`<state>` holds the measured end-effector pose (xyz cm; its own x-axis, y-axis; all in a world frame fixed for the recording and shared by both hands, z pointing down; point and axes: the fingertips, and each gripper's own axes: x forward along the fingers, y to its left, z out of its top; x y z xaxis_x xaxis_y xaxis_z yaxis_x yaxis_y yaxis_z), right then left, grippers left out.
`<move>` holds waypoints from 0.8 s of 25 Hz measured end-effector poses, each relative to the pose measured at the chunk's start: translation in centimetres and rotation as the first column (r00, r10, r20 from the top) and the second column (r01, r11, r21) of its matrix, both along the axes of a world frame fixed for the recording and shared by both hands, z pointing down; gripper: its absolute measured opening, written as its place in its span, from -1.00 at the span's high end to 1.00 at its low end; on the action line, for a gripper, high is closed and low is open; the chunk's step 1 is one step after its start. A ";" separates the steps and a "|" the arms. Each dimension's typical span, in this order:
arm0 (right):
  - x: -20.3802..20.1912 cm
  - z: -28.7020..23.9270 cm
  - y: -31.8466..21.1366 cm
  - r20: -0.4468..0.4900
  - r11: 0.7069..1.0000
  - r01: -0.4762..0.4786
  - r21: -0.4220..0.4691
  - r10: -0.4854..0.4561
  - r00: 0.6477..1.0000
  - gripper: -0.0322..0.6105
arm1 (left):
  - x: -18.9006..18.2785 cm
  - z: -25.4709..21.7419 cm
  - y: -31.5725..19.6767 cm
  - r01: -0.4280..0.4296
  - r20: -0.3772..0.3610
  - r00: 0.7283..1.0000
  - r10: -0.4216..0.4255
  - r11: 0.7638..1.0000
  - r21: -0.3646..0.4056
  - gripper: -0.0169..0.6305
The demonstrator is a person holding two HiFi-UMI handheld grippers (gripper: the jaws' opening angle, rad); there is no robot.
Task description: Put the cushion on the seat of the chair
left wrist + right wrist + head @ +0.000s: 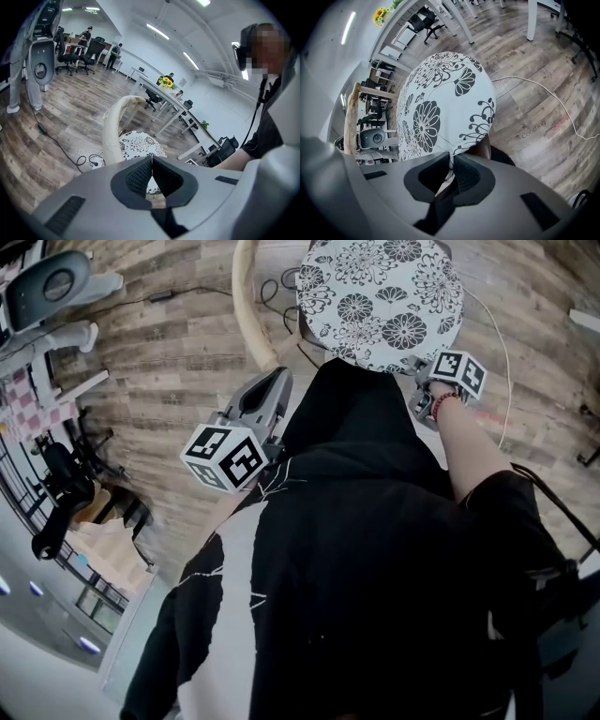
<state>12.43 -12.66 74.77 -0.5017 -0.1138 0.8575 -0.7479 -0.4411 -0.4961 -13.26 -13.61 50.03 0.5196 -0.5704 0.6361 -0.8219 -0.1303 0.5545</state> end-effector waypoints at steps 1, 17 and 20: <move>0.1 0.1 -0.1 -0.008 1.000 0.001 0.008 -0.001 1.000 0.81 | 0.0 -0.1 0.0 0.007 0.006 1.000 -0.007 1.000 0.010 0.90; 0.5 0.9 -0.1 0.048 0.998 -0.026 -0.066 0.029 0.998 0.81 | 2.8 -0.8 2.6 0.083 0.012 0.996 -0.083 0.997 0.001 0.90; 0.4 1.3 -0.4 0.047 0.998 -0.006 -0.067 0.009 0.999 0.81 | 2.4 -1.1 3.6 0.112 0.024 0.993 -0.112 0.994 0.004 0.90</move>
<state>12.81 -13.07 76.11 -0.5408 -0.0608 0.8389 -0.7209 -0.4803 -0.4996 -10.89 -10.01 48.91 0.4366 -0.6259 0.6463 -0.8446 -0.0376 0.5341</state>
